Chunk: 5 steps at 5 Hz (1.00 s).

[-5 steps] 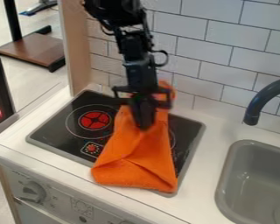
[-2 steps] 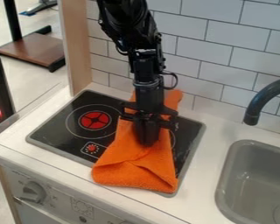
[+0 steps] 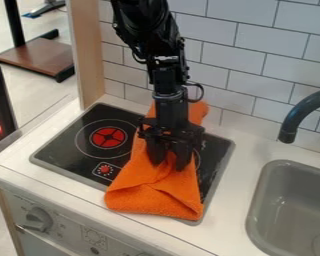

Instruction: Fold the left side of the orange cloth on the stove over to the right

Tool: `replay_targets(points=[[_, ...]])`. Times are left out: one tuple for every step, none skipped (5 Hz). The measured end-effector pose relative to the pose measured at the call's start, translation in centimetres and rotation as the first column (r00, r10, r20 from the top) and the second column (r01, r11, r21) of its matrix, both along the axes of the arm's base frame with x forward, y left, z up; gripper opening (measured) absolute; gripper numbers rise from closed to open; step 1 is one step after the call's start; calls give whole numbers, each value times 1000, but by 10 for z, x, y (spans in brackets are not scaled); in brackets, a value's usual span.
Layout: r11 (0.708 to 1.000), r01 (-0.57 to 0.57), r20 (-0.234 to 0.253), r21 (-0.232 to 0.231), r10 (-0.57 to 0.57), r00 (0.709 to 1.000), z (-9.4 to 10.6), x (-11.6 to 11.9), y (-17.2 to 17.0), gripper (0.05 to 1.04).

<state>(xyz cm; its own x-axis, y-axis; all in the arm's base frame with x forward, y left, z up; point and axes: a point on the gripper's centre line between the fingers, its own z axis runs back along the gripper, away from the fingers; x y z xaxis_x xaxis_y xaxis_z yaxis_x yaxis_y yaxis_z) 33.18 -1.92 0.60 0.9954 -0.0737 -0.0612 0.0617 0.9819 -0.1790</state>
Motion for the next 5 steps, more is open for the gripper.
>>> replay_targets(points=[[1000, -2, -7, -11, 2, 1000, 1, -1, 1, 1010], [1000, 4, 18, -26, -4, 1000, 16, -3, 1, 1009], [1000, -14, 84, -12, 15, 996, 44, -7, 4, 1000], [998, -47, 127, -41, 52, 991, 72, -10, 17, 1000], [996, -36, 111, -85, 45, 993, 82, -16, 26, 1000]])
